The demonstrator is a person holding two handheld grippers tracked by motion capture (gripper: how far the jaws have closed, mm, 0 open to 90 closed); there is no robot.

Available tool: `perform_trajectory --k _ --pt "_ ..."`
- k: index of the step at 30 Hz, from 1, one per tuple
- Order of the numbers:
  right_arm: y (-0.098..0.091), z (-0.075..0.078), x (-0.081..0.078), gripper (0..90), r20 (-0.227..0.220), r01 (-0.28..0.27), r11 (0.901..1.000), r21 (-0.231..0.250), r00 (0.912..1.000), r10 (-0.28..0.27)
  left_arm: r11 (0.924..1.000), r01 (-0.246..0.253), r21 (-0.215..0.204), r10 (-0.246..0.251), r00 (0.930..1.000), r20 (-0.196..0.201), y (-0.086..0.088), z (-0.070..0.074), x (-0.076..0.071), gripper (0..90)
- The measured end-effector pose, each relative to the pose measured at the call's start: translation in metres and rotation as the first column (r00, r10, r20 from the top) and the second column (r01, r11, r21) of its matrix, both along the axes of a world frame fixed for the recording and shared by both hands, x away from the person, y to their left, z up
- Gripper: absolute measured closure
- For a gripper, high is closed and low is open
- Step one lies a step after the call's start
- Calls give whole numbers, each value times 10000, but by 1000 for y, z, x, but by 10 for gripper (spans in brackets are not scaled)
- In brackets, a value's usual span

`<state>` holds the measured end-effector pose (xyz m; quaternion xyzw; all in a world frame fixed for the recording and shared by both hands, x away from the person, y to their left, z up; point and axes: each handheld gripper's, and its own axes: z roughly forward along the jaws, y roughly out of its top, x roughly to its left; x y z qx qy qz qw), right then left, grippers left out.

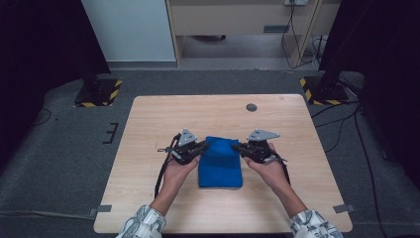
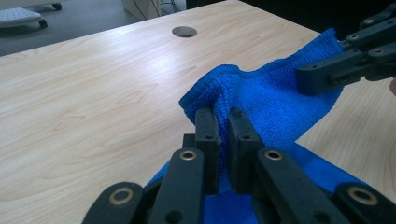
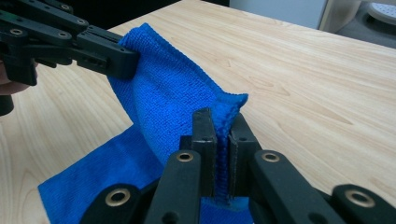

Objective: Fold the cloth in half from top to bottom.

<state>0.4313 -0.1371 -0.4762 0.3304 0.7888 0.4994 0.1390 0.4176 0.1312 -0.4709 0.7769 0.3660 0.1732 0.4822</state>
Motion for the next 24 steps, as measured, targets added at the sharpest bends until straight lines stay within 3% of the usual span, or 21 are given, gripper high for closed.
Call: perform_trajectory --k 19,24 --pt "4 -13 -14 839 -254 -489 9982 -351 9985 481 9999 71 83 -69 9996 -258 5 -16 -13 822" --pt "4 -16 -18 844 -281 -606 9975 -362 9978 596 10000 33 67 -30 9989 -461 7 -21 -16 748"
